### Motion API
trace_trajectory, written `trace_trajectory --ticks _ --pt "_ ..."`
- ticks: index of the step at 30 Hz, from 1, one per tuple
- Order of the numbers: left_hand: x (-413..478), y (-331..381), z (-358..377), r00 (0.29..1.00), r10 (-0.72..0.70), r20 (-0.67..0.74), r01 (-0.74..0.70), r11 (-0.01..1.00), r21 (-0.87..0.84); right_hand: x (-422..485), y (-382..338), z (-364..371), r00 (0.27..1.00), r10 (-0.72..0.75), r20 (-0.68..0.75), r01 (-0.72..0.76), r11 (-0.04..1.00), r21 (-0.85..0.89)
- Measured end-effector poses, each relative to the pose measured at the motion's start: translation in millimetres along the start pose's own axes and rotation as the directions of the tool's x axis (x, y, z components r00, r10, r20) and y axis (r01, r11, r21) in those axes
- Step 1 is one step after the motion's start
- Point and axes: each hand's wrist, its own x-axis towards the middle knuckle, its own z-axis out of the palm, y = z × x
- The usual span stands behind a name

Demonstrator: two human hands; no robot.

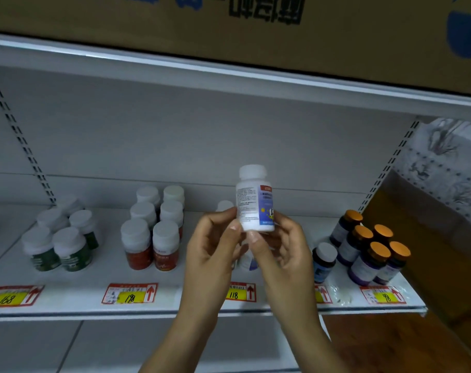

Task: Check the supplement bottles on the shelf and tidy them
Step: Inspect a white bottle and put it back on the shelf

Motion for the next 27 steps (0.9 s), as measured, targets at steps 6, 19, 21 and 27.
trace_trajectory --ticks 6,19,21,27 --pt "-3.7 -3.7 -3.3 0.997 0.071 0.009 -0.071 0.995 0.072 0.1 -3.8 -1.3 0.99 0.139 0.014 -0.14 0.979 0.146" --pt "-6.6 -12.4 5.5 0.991 0.132 0.033 -0.136 0.974 0.181 -1.1 -6.5 -19.2 0.836 0.479 0.268 -0.544 0.657 0.521" --pt "-9.1 -12.0 7.6 0.992 0.119 0.036 -0.124 0.977 0.172 -1.8 -4.1 -20.4 0.807 0.503 0.309 -0.584 0.605 0.541" --pt "-10.3 -12.4 8.5 0.993 0.095 0.074 -0.107 0.978 0.18 -4.0 -2.3 -22.4 0.871 0.446 0.206 -0.487 0.729 0.481"
